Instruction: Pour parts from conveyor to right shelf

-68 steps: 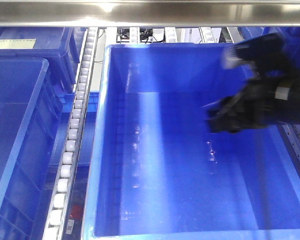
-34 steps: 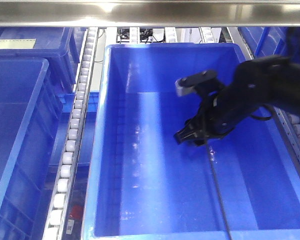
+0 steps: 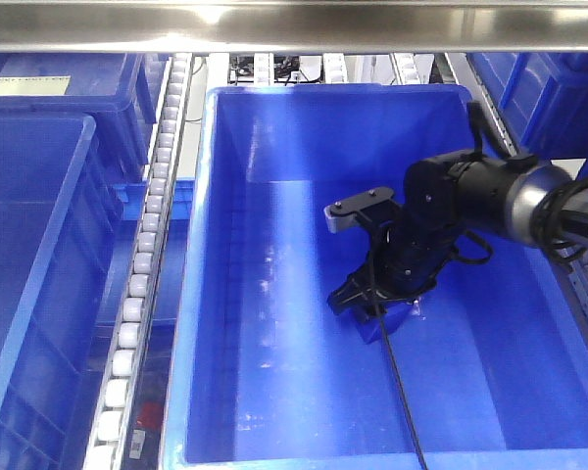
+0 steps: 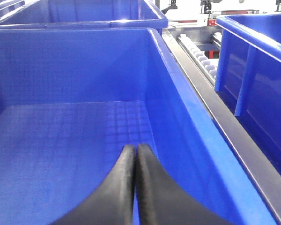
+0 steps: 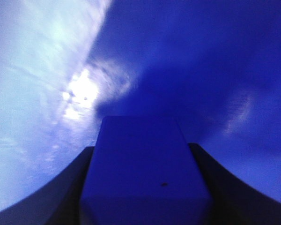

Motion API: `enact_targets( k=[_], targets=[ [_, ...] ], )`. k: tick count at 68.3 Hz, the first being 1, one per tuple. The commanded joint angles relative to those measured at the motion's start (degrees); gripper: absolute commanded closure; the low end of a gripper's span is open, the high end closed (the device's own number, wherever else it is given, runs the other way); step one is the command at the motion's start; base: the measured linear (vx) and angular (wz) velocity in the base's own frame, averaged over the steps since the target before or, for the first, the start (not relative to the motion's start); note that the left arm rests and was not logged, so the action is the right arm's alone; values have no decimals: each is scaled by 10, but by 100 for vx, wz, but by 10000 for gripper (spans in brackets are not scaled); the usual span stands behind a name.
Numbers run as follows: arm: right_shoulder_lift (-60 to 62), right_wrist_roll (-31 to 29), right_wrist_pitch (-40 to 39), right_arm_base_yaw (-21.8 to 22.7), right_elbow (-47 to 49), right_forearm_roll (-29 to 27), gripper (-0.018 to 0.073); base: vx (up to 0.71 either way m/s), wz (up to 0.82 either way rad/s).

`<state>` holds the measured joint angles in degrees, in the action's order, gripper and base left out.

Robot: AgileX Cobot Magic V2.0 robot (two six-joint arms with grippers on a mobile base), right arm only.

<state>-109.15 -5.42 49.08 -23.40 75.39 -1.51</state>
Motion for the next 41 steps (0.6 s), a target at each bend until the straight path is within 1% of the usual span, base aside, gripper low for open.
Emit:
enact_targets(
  k=[1, 9, 16, 20, 21, 27, 31, 34, 41],
  targets=[
    [24, 0, -16, 0, 18, 2, 517, 0, 0],
    [24, -1, -18, 0, 18, 1, 414, 0, 0],
    [24, -1, -20, 0, 18, 2, 259, 0, 0],
    [24, 0, -25, 0, 18, 3, 162, 0, 0],
    [24, 1, -26, 0, 18, 3, 126, 0, 0],
    [25, 3, -33, 0, 18, 3, 2, 0, 0],
    [27, 3, -34, 0, 18, 3, -57, 0, 0],
    [30, 3, -34, 0, 18, 3, -85, 0, 0],
    [43, 3, -43, 0, 18, 3, -96, 0, 0]
  ],
)
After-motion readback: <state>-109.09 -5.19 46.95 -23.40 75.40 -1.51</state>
